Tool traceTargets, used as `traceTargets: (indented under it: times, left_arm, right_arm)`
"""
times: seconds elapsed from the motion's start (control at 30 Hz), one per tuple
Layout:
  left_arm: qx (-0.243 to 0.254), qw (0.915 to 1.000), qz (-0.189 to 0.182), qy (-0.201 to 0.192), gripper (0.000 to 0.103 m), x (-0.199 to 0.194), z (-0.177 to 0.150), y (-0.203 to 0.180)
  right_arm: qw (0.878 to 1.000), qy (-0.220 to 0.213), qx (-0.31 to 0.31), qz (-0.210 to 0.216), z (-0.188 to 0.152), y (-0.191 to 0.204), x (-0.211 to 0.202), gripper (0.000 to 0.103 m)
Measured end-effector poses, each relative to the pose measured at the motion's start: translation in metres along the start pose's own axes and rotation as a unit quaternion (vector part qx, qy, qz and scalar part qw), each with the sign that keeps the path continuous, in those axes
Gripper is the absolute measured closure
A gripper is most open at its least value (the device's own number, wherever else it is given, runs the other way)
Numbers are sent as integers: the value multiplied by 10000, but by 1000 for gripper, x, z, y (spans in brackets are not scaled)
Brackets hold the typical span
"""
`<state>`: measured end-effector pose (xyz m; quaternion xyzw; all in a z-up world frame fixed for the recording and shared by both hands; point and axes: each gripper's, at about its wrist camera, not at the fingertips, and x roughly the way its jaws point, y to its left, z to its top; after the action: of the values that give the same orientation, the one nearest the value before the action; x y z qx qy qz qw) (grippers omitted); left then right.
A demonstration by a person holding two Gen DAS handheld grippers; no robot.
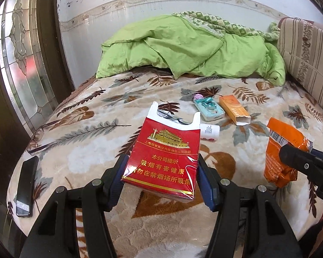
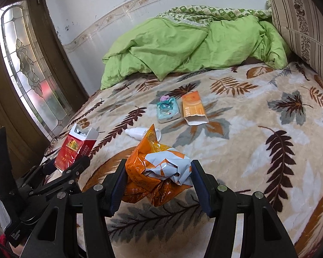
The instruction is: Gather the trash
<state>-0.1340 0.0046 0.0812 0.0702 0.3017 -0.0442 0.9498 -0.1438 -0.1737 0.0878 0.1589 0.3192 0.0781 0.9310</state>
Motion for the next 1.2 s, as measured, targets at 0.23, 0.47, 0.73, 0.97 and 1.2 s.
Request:
traceTargets:
  times: [0.23, 0.47, 0.73, 0.97, 1.2]
  left_arm:
    - [-48, 10000, -17, 83, 43, 6, 1, 1]
    - [-31, 9999, -25, 106, 43, 8, 0, 0]
    - [-21, 9999, -26, 100, 43, 8, 0, 0]
    - [-21, 9999, -16, 108, 43, 9, 0, -2]
    - [-27, 9999, -10, 109, 43, 7, 0, -3]
  right_arm:
    - [10000, 45, 20, -25, 0, 1, 5, 42]
    - [9999, 80, 84, 1, 0, 0, 8, 42]
    - [9999, 77, 94, 13, 0, 0, 8, 42]
    - [9999, 78, 95, 13, 0, 0, 8, 42]
    - [9999, 76, 96, 11, 0, 0, 8, 42]
